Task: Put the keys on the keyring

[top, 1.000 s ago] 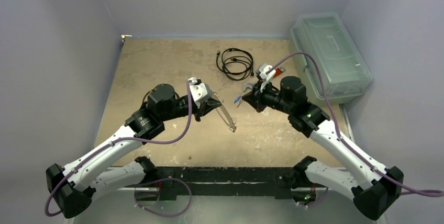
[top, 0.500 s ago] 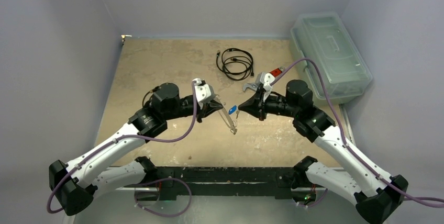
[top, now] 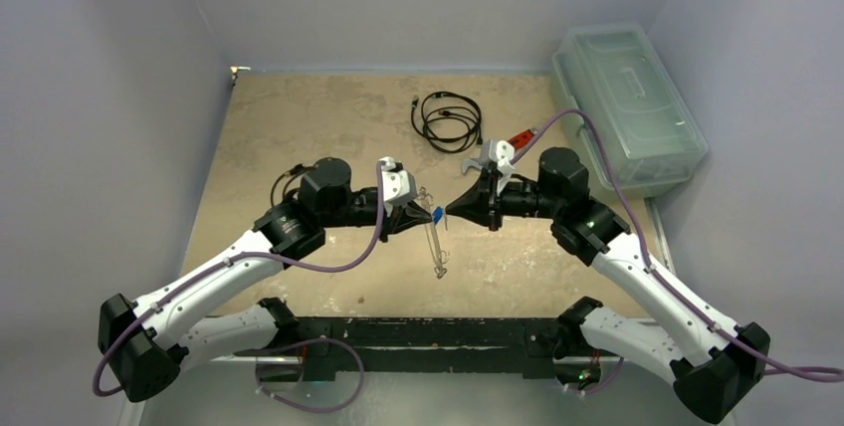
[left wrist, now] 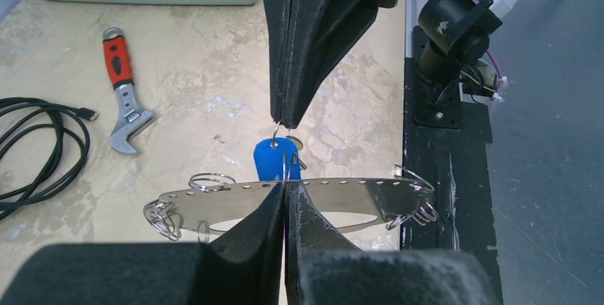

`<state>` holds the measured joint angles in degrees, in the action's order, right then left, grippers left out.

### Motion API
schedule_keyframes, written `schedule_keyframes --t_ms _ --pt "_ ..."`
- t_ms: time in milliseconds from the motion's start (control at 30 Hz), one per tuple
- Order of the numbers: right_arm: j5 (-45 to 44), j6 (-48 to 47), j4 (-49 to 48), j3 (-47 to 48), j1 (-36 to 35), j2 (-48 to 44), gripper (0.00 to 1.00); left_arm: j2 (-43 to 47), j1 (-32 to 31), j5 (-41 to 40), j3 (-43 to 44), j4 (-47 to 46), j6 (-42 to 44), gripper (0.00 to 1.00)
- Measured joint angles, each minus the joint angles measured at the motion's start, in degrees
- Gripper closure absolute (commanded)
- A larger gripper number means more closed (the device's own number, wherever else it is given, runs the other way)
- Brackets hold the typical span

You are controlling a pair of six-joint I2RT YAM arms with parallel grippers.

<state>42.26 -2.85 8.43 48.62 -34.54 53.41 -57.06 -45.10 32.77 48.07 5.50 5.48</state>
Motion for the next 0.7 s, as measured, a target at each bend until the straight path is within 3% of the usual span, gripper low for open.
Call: schedule_keyframes --t_ms 467,700 --pt "-4.74 2.47 -5.46 -0.61 0.00 -3.17 1.00 -0.96 -0.44 -1.70 0.00 0.28 0.24 1.00" --pt "-15.43 8.57 -8.09 -1.40 0.00 -5.20 1.00 -0.92 -0.44 -1.01 0.00 0.26 0.17 1.00"
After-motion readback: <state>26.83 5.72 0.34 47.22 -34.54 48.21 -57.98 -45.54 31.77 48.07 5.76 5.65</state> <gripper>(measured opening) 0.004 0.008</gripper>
